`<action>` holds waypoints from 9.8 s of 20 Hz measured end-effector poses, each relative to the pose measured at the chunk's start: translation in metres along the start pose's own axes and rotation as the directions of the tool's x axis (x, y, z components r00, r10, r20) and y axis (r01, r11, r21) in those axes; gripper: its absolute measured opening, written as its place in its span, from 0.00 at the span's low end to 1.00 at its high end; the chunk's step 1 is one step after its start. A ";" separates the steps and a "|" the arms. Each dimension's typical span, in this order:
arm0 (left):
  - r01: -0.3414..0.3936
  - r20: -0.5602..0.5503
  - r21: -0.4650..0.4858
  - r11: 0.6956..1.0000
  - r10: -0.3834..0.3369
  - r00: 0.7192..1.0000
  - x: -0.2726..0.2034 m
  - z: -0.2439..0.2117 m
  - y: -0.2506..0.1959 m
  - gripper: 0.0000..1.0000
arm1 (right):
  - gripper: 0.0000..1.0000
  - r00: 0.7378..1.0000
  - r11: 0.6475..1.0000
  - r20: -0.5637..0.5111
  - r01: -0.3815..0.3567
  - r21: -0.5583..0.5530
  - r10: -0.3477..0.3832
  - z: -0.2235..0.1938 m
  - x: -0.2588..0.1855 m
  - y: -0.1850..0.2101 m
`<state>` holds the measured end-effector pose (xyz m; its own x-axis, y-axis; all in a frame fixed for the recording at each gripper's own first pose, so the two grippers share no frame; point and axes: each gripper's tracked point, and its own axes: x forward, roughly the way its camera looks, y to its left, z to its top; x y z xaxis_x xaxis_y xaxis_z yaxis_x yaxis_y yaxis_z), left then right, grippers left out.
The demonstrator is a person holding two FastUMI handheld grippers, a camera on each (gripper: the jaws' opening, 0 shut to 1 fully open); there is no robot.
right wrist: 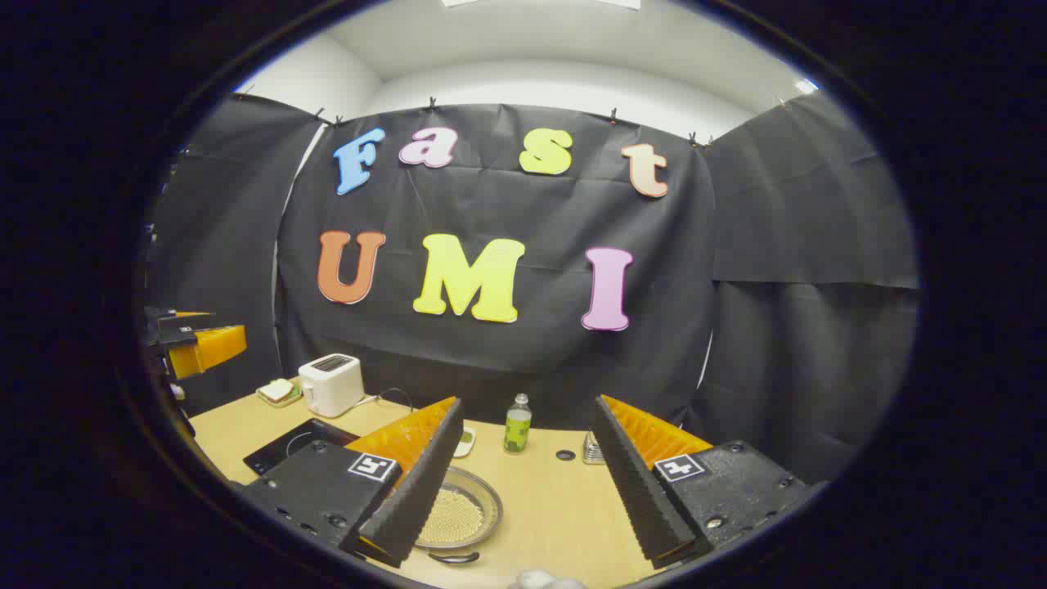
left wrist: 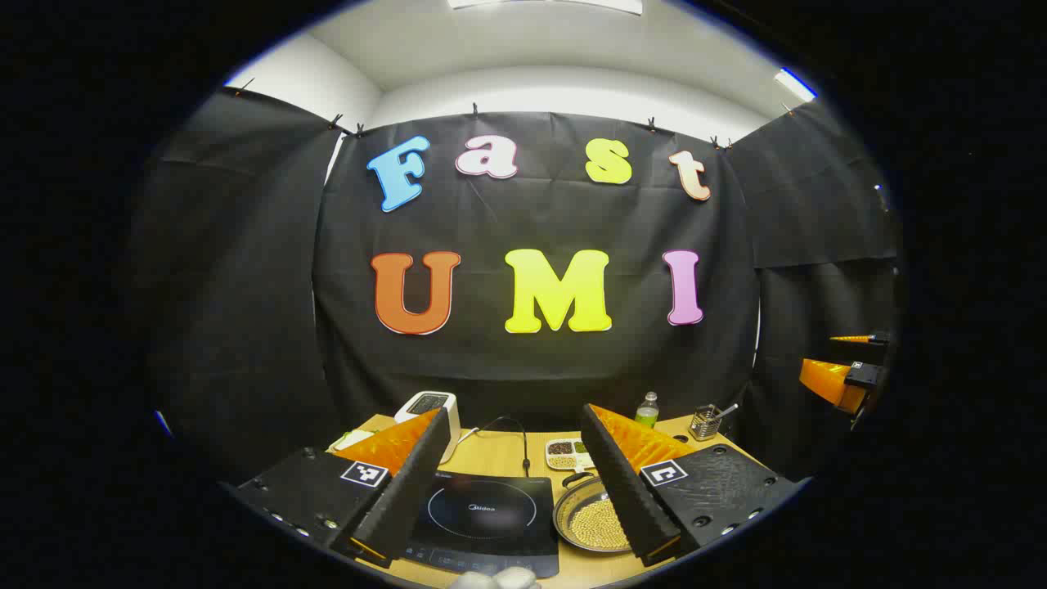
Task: First push the handle of the pot to place it horizontally, then grasp the pot with both hands and set it on the induction cooktop.
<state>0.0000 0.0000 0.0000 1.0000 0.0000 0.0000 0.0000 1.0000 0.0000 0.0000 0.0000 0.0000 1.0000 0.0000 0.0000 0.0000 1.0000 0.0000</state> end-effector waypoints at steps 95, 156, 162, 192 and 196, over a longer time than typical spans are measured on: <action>-0.341 -0.181 0.040 0.939 0.342 0.922 -0.037 -0.059 -0.040 0.96 | 0.00 0.581 0.900 -0.708 -0.393 0.188 0.402 -0.359 0.091 -0.002; -0.002 -0.660 0.025 1.000 0.018 0.751 0.116 -0.326 -0.102 0.95 | 0.93 0.681 0.969 -0.693 -0.123 0.212 0.238 -0.349 0.174 -0.023; -0.026 -0.687 0.057 0.998 0.058 0.724 0.123 -0.337 -0.099 0.86 | 0.87 0.639 0.968 -0.728 -0.121 0.222 0.247 -0.361 0.174 -0.020; 0.017 -0.622 0.062 0.998 0.025 0.783 0.081 -0.252 0.028 0.59 | 0.54 0.710 0.978 -0.690 0.005 0.206 0.142 -0.267 0.099 0.099; -0.007 -0.624 0.069 0.998 0.049 0.780 0.080 -0.251 0.070 0.59 | 0.54 0.705 0.977 -0.691 -0.013 0.212 0.159 -0.261 0.097 0.139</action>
<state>0.0805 0.0705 -0.2509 0.7803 0.0488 -0.6235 -0.0074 0.9976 0.0689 0.0973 0.1393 -0.2609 0.7054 0.1589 -0.6908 -0.0126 0.9772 0.2119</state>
